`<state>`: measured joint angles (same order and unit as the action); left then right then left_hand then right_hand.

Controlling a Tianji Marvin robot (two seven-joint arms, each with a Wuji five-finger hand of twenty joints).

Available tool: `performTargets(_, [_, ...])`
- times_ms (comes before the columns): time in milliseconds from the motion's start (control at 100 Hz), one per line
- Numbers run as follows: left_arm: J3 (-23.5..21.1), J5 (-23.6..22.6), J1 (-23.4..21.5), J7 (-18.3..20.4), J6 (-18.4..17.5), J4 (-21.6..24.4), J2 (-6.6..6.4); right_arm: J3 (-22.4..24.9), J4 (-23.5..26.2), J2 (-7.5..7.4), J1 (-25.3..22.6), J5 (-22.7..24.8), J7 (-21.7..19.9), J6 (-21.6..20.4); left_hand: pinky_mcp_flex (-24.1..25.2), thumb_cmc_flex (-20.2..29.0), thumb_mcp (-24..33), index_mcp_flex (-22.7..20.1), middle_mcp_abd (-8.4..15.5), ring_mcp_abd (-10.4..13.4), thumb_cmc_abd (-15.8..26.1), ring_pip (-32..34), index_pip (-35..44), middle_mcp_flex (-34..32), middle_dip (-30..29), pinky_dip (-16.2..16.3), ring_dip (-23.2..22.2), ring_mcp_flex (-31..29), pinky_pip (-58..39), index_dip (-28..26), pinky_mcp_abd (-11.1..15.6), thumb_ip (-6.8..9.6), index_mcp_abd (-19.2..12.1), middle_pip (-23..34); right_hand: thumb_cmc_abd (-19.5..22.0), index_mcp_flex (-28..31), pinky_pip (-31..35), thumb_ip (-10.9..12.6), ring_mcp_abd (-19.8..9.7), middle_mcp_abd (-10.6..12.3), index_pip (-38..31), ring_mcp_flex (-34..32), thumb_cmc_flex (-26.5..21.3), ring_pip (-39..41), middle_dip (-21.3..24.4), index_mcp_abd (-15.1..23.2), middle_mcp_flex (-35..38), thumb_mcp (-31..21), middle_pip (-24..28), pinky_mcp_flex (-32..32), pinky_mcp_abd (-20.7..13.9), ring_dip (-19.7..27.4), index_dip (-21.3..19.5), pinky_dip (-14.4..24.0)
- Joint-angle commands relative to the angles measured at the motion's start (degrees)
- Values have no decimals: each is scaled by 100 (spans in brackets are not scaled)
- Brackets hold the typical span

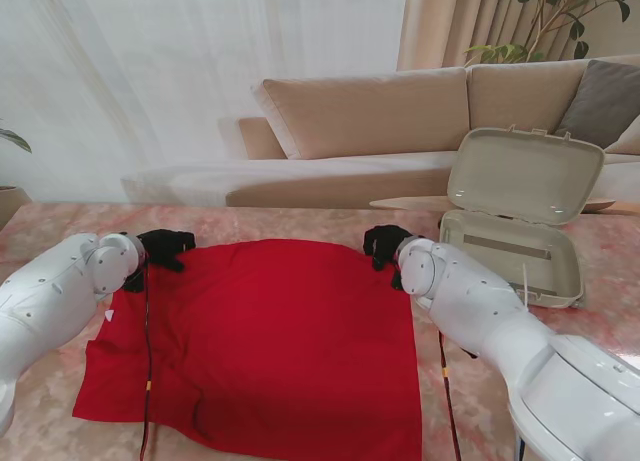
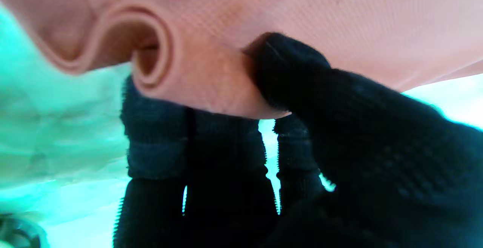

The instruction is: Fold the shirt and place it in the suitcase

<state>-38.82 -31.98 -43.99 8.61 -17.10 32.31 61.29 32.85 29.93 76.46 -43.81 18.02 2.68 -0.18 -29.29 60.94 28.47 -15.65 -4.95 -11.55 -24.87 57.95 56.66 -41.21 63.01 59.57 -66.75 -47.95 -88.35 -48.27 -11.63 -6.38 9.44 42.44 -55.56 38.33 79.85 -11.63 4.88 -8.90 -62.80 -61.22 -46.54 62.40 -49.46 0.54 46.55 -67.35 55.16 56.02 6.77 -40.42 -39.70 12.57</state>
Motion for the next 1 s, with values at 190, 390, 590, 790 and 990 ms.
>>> performTargets(190, [-314,-7,-334,253,210,106,-18,136,-107,44,-56,-187,-175,-82,-357,185,779,-247,194,-64,-542,766,883,-458,-52,152,-246,-439,-789,-524,68,105,-432,615,-212,561,1678,21,99,256,-973,-659,-371,568,-234,574,685,-360,304,18,-305,-347,-197,3163])
performTargets(390, [-804,-30,-536,303,413,385,-32,239,-97,42,-63,-243,-152,-210,-437,145,1290,-440,140,-176,-732,879,1080,-577,-62,174,-275,-533,-877,-586,36,144,-514,723,-569,804,2100,425,182,375,-1213,-876,-498,784,-376,682,902,-774,479,69,-486,-565,-560,3429])
performTargets(590, [-1429,-91,-796,308,626,808,-44,368,58,3,-96,-240,-33,-257,-292,284,1298,-541,136,-321,-741,827,1080,-587,-50,213,-284,-459,-776,-546,-25,6,-536,690,-872,1047,2226,606,191,479,-1366,-1074,-603,870,-517,793,1100,-1194,657,195,-438,-677,-871,3465])
performTargets(790, [-1814,-152,-898,307,674,1083,-55,514,309,-49,-131,-231,65,-168,37,528,773,-465,255,-334,-502,627,1041,-445,44,354,-315,-215,-474,-489,-30,-97,-617,558,-873,1097,1809,589,193,519,-1352,-1081,-615,861,-583,842,1097,-1259,675,-227,-46,-703,-1074,3702])
performTargets(990, [-1948,-205,-823,205,663,1131,-43,629,500,-70,-132,-243,132,-53,239,659,405,-388,321,-299,-331,490,1029,-339,93,397,-320,-69,-264,-457,15,-116,-688,515,-850,1110,2084,558,205,541,-1359,-1061,-631,863,-626,868,1087,-1271,682,117,-378,-722,-1149,3913])
